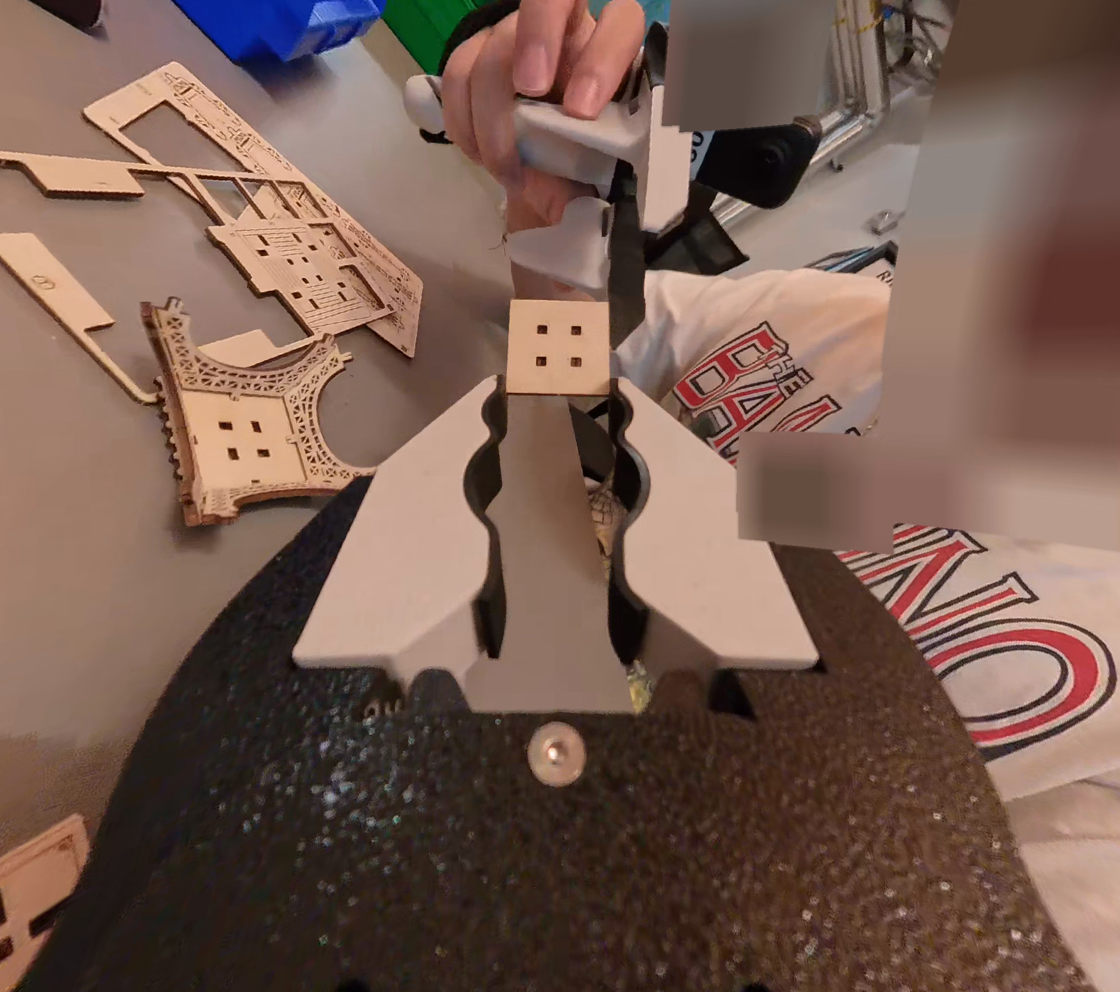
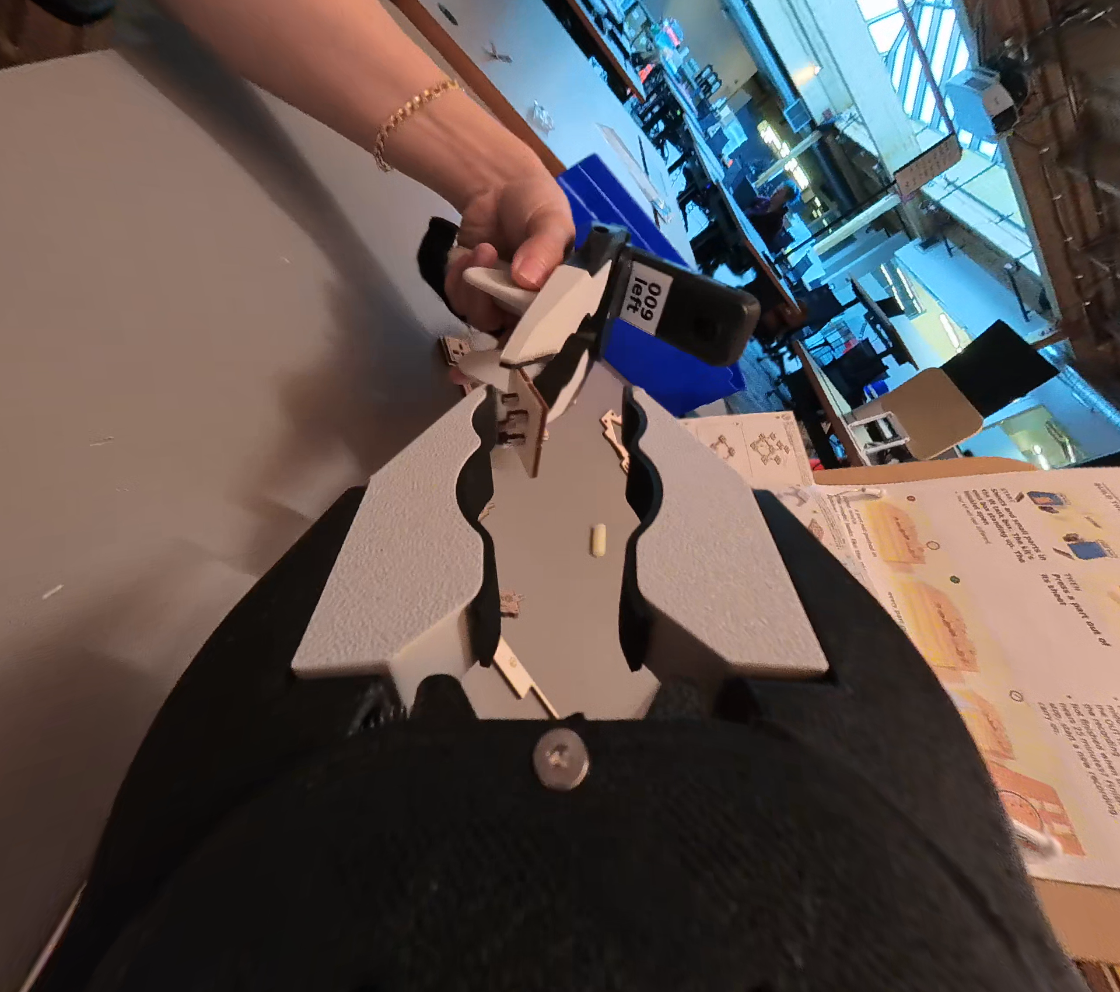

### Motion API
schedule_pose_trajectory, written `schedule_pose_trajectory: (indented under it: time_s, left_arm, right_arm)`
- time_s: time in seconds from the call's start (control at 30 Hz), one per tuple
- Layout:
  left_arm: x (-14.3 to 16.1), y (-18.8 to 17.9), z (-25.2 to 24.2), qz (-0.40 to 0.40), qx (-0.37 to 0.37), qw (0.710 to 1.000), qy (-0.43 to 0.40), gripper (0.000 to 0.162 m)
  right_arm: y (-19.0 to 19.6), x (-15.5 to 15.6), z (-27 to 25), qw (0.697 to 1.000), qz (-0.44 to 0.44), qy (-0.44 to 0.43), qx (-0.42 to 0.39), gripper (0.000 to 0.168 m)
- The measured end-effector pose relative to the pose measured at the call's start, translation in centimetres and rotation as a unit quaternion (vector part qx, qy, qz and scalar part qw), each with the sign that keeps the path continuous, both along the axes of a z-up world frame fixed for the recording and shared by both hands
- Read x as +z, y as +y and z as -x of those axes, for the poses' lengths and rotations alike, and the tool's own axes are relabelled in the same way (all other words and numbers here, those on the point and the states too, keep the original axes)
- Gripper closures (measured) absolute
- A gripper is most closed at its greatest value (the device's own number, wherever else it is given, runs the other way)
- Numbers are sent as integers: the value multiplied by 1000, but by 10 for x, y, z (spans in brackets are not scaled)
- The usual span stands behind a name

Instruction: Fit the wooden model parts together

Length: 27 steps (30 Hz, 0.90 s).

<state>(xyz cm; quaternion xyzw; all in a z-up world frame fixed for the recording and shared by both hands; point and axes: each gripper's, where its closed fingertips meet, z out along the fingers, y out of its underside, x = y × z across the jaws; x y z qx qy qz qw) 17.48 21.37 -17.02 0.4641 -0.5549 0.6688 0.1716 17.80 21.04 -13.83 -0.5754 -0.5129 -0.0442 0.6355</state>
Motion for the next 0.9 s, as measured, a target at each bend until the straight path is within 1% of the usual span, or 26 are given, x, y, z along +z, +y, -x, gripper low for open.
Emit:
schedule_pose_trajectory:
  time_s: [0.07, 0.13, 0.17, 0.2, 0.27, 0.3, 0.37, 0.43, 0.5, 0.57, 0.73, 0.83, 0.9]
  left_arm:
    - [-2, -5, 1, -15, -16, 1000, 1, 131]
    - [-7, -11, 3, -24, -32, 999, 3, 131]
    - [-9, -13, 5, -27, -38, 999, 5, 132]
    - [-13, -17, 7, -29, -47, 998, 7, 131]
    - [-18, -22, 11, -29, -61, 998, 8, 132]
    - [-22, -25, 13, -30, -68, 997, 12, 132]
    - [-30, -30, 18, -39, -86, 995, 21, 132]
    - [-35, -34, 22, -46, -97, 994, 27, 132]
    - [-37, -39, 26, -47, -110, 992, 26, 132]
    - [-41, -42, 31, -57, -121, 991, 25, 132]
    - [-43, -44, 37, -64, -128, 989, 19, 131]
    - [-44, -45, 40, -73, -135, 988, 15, 131]
    - [-43, -44, 41, -75, -134, 988, 14, 131]
  right_arm:
    - [-5, -2, 1, 1000, -10, 16, -3, 132]
    - [-10, -6, 2, 999, -23, 26, -11, 141]
    - [-13, -10, 2, 999, -27, 32, -17, 142]
    - [-16, -13, 2, 998, -33, 39, -26, 142]
    - [-24, -19, 5, 997, -46, 53, -41, 134]
    - [-28, -23, 6, 996, -53, 51, -49, 134]
    - [-34, -34, 13, 995, -65, 38, -58, 133]
    - [-34, -44, 19, 995, -76, 5, -70, 134]
    - [-33, -56, 26, 996, -60, -25, -62, 138]
    - [-38, -55, 35, 997, -57, -3, -44, 143]
    - [-42, -58, 42, 999, -44, 14, -28, 145]
    - [-44, -64, 47, 999, -40, -5, -19, 147]
    - [-45, -64, 47, 999, -47, -15, -16, 152]
